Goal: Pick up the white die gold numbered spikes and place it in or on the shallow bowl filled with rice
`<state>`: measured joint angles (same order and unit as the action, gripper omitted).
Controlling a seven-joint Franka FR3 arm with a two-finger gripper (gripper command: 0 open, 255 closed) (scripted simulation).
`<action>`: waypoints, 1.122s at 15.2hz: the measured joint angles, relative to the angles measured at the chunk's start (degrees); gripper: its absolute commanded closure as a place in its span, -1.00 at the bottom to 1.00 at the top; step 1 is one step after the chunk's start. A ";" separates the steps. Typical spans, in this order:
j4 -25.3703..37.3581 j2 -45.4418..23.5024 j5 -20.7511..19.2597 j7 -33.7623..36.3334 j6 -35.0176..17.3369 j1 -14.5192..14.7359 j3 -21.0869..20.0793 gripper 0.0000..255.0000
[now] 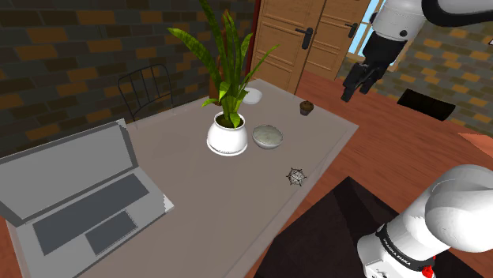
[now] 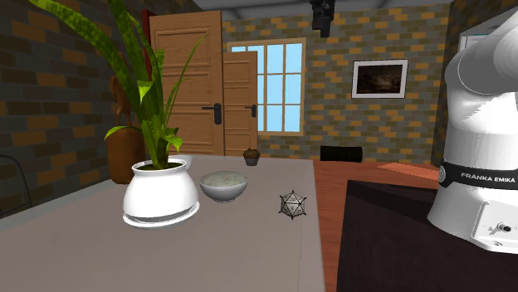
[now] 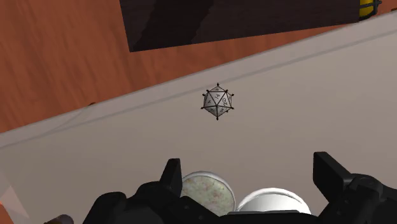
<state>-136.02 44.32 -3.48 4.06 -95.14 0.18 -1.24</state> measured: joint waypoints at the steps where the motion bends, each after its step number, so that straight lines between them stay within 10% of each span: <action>1: 0.00 0.00 0.00 0.00 0.00 0.00 0.00 -1.00; 17: -21.70 -10.03 -1.22 -1.78 -30.13 -1.92 4.68 -1.00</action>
<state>-157.72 34.29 -4.70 2.28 -125.27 -1.75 3.44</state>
